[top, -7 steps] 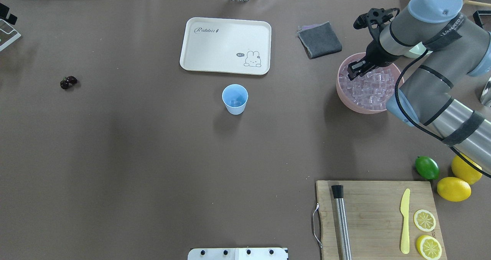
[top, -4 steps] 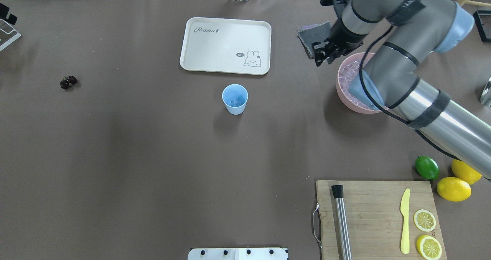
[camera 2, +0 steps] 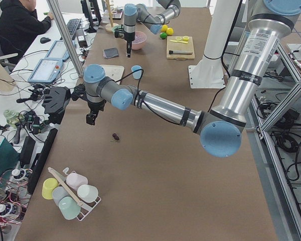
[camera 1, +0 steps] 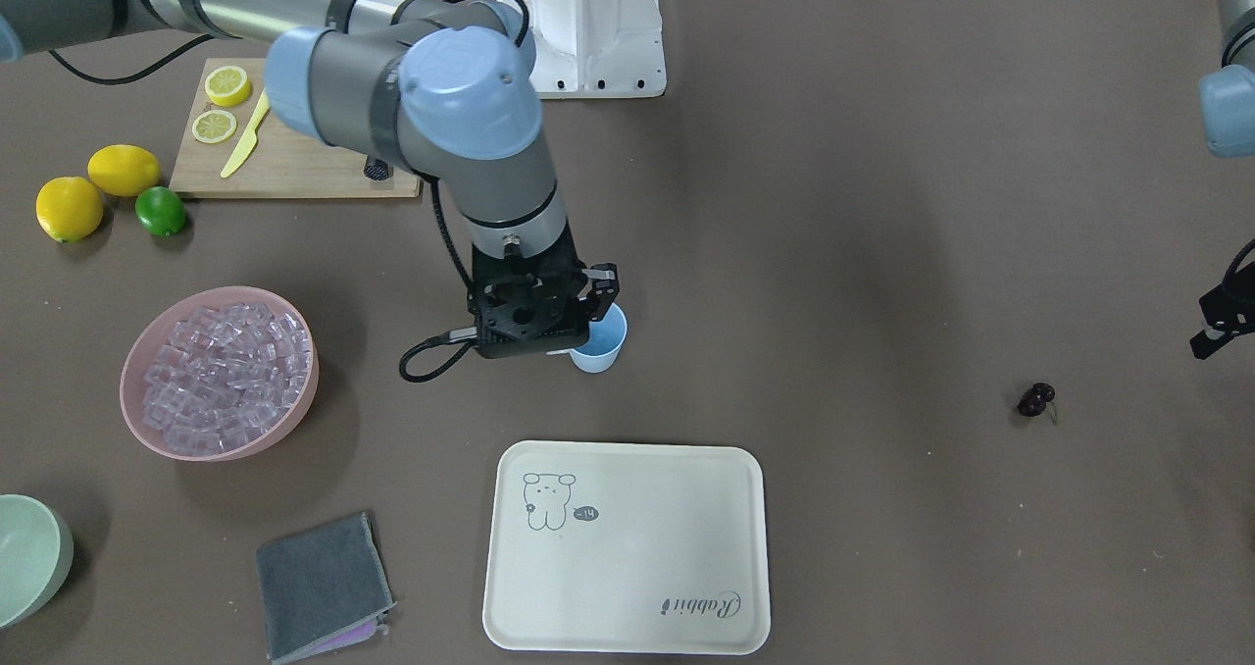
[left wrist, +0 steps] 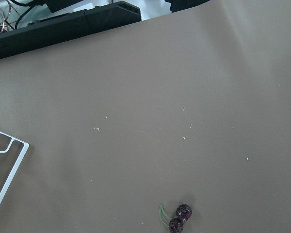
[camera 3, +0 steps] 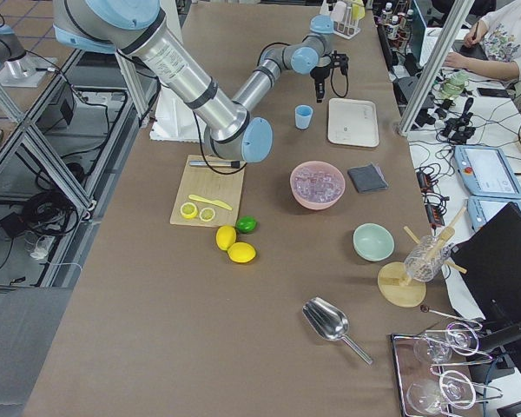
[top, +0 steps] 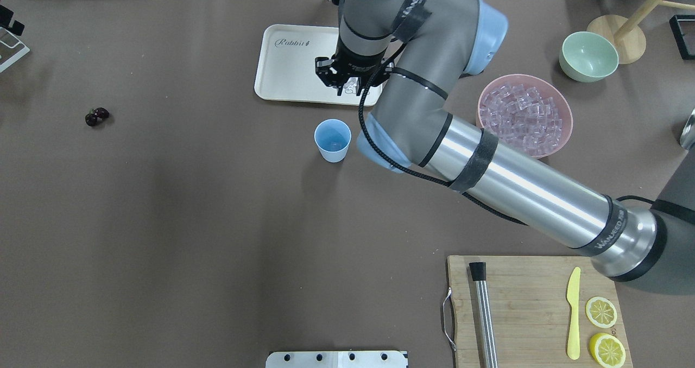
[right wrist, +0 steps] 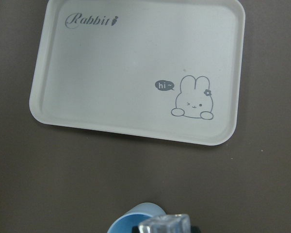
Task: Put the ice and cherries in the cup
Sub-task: 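Carry the second ice cube with the right gripper over the cup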
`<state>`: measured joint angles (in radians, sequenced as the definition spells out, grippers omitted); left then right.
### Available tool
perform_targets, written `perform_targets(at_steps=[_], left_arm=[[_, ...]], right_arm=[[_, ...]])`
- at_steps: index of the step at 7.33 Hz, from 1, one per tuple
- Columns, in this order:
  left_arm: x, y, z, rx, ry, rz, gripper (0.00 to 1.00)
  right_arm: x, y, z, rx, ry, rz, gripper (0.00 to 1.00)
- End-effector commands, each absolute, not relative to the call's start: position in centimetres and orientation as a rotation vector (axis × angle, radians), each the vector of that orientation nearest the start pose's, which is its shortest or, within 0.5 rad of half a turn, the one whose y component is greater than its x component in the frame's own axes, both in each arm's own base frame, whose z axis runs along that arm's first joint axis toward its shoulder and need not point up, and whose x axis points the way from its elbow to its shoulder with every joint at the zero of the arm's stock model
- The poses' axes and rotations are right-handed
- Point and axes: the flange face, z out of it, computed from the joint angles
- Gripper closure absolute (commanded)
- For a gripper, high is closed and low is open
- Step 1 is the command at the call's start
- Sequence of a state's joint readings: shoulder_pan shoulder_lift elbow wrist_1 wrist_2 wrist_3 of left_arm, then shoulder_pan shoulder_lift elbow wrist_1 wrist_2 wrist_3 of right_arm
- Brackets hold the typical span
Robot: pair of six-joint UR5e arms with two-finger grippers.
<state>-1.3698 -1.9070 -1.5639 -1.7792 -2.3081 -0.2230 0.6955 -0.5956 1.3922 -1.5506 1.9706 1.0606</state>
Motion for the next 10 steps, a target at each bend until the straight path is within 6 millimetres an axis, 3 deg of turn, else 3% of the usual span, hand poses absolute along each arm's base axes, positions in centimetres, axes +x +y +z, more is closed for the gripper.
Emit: perform_targets(at_steps=[1, 4, 5, 6, 7, 8, 9, 10], left_arm=[[6.2, -63.4, 44.9, 0.351, 0.811, 0.178, 0.02], [6.2, -63.6, 44.5, 0.357, 0.812, 0.182, 0.02], [6.2, -63.6, 44.5, 0.357, 0.812, 0.182, 0.02], [6.2, -63.6, 44.4, 0.359, 0.812, 0.183, 0.02], [6.2, -63.6, 44.4, 0.36, 0.812, 0.183, 0.02], [6.2, -63.6, 44.5, 0.357, 0.812, 0.182, 0.02], [6.2, -63.6, 44.5, 0.357, 0.812, 0.182, 0.02], [6.2, -63.6, 44.6, 0.356, 0.811, 0.183, 0.02]], right_arm=[[-56.5, -52.9, 11.2, 0.162, -0.84, 0.014, 1.0], [-56.9, -52.8, 12.4, 0.156, -0.825, 0.006, 1.0], [-57.1, -52.3, 13.1, 0.154, -0.819, 0.007, 0.73], [-57.2, -52.3, 12.9, 0.168, -0.814, 0.014, 0.29], [-57.2, -52.3, 12.8, 0.174, -0.815, 0.003, 0.04], [-57.0, -52.3, 12.6, 0.179, -0.817, 0.003, 0.02], [-55.2, -53.9, 11.8, 0.19, -0.83, 0.018, 0.02], [-50.8, -56.3, 12.1, 0.172, -0.86, 0.024, 0.03]])
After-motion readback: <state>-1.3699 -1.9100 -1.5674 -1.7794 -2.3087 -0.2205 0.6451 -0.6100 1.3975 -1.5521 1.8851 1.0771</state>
